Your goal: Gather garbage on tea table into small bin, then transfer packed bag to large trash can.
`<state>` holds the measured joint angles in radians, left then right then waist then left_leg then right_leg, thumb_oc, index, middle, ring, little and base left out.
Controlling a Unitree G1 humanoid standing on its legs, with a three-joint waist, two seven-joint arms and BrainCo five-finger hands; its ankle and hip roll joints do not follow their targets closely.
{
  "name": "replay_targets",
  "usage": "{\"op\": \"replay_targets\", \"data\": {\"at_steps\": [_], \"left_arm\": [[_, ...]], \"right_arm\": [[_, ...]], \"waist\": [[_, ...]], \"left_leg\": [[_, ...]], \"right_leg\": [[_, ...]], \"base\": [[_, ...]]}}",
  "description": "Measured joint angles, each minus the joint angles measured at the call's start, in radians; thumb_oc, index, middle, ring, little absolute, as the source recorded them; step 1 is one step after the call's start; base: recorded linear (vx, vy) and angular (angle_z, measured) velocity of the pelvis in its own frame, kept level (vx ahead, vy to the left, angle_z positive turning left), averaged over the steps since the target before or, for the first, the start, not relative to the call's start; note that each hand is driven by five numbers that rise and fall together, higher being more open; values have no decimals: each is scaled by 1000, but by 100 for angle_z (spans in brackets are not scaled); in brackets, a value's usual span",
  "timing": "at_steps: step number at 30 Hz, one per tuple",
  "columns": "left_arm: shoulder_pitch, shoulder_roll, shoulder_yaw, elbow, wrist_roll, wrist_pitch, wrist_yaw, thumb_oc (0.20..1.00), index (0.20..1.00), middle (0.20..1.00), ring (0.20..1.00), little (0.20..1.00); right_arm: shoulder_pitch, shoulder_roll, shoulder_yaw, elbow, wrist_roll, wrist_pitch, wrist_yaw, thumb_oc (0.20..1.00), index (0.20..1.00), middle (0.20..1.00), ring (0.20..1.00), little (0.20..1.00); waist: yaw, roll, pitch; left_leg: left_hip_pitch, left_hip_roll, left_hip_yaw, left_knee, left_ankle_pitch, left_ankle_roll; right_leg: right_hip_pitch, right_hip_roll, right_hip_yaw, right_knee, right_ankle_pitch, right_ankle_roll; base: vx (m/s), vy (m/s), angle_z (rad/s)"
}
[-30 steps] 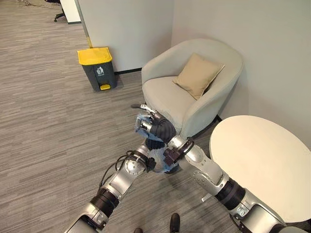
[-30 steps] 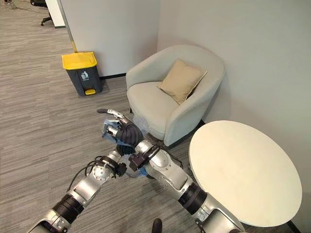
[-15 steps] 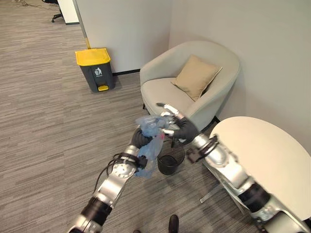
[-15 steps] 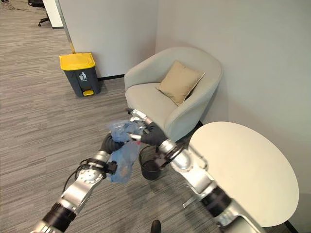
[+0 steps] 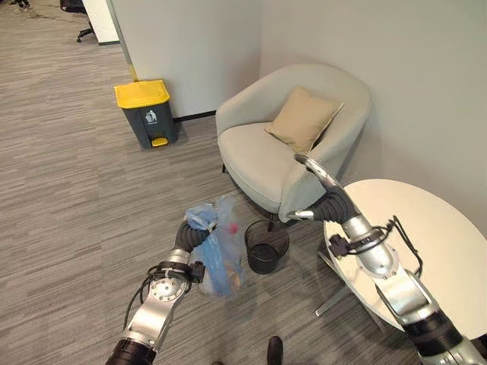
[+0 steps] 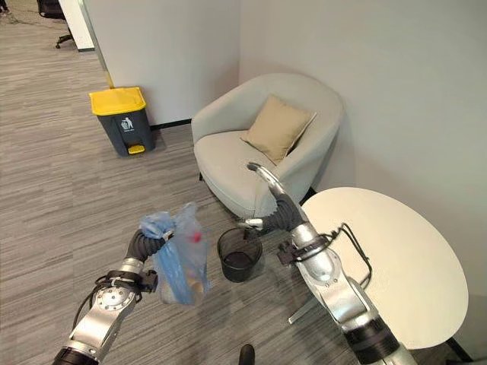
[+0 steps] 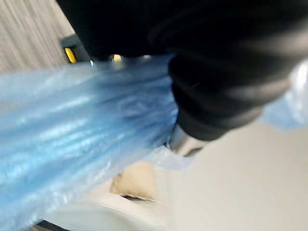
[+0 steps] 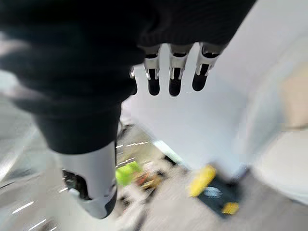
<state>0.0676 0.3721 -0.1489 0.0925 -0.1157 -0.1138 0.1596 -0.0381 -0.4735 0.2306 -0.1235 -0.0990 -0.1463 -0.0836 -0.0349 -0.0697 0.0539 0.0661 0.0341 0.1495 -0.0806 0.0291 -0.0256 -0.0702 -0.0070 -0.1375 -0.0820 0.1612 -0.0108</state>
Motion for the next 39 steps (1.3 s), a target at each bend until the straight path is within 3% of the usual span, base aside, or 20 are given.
{"op": "replay_targets", "data": {"at_steps": [8, 14, 19, 22, 27, 30, 32, 34, 36, 39], "left_arm": [[123, 15, 117, 89, -23, 5, -93, 200, 200, 200, 200, 200], [184, 17, 132, 206, -21, 19, -142, 200, 200, 200, 200, 200], [260, -12, 207, 292, -22, 34, -151, 200, 200, 200, 200, 200], [252, -24, 225, 308, -22, 34, -146, 200, 200, 200, 200, 200], [160, -31, 224, 349, -26, 33, -115, 200, 200, 200, 200, 200], [97, -28, 195, 351, -42, 32, -100, 200, 200, 200, 200, 200], [82, -29, 182, 359, -43, 34, -95, 200, 200, 200, 200, 200], [72, -25, 179, 359, -43, 32, -91, 200, 200, 200, 200, 200], [67, -20, 162, 360, -43, 32, -89, 200, 200, 200, 200, 200], [84, -13, 151, 360, -42, 33, -88, 200, 200, 200, 200, 200]], "right_arm": [[243, 21, -129, 318, 64, 68, 64, 1000, 1000, 1000, 1000, 1000], [247, 20, -126, 443, 54, 71, 91, 1000, 1000, 1000, 1000, 1000], [253, 36, -132, 549, 41, 87, 94, 1000, 1000, 1000, 1000, 1000], [242, 43, -138, 548, 42, 88, 91, 1000, 1000, 1000, 1000, 1000], [180, 46, -151, 548, 63, 88, 71, 1000, 1000, 1000, 1000, 1000], [170, 49, -161, 553, 80, 89, 42, 1000, 1000, 1000, 1000, 1000], [159, 45, -159, 553, 80, 88, 31, 1000, 1000, 1000, 1000, 1000], [140, 49, -155, 567, 80, 91, 20, 1000, 1000, 1000, 1000, 1000], [121, 53, -135, 587, 80, 91, 20, 1000, 1000, 1000, 1000, 1000], [115, 82, -123, 588, 79, 92, 19, 1000, 1000, 1000, 1000, 1000]], "waist": [[-14, 19, 14], [-10, 23, 23], [-4, 24, 35], [20, 22, 64], [47, 27, 152], [41, 12, 172], [19, 10, 173], [14, 15, 171], [19, 3, 170], [20, -14, 150]], "left_leg": [[-9, 2, 1, -6, -3, 4], [-10, 3, -3, -6, -8, 8], [-18, 5, -23, -6, -8, 7], [-41, 7, -34, 31, -7, 9], [-157, 15, -88, 146, -46, -13], [-198, 51, 26, 184, -63, -12], [-203, 85, 160, 233, -85, -7], [-183, 96, 188, 222, -84, -7], [-171, 76, 183, 202, -76, -5], [-151, 40, 193, 175, -66, 32]], "right_leg": [[-4, 0, -1, -5, -1, 0], [-3, 0, -7, -6, -1, -1], [-1, -1, -26, -5, -4, -4], [-3, -2, -34, 0, -4, -5], [-18, -14, -119, 2, -7, -11], [-36, -51, -216, 4, -24, -24], [-17, -73, -281, 5, -28, -25], [-17, -83, -308, 24, -40, -14], [-18, -105, -304, 44, -45, 11], [-33, -148, -291, 91, -45, 50]], "base": [[0, 0, 0], [-10, -12, 2], [-42, -33, 11], [-121, -42, 16], [-78, -22, 53], [59, 54, 96], [92, 132, 93], [115, 152, 61], [84, 216, 25], [72, 206, 7]]}}
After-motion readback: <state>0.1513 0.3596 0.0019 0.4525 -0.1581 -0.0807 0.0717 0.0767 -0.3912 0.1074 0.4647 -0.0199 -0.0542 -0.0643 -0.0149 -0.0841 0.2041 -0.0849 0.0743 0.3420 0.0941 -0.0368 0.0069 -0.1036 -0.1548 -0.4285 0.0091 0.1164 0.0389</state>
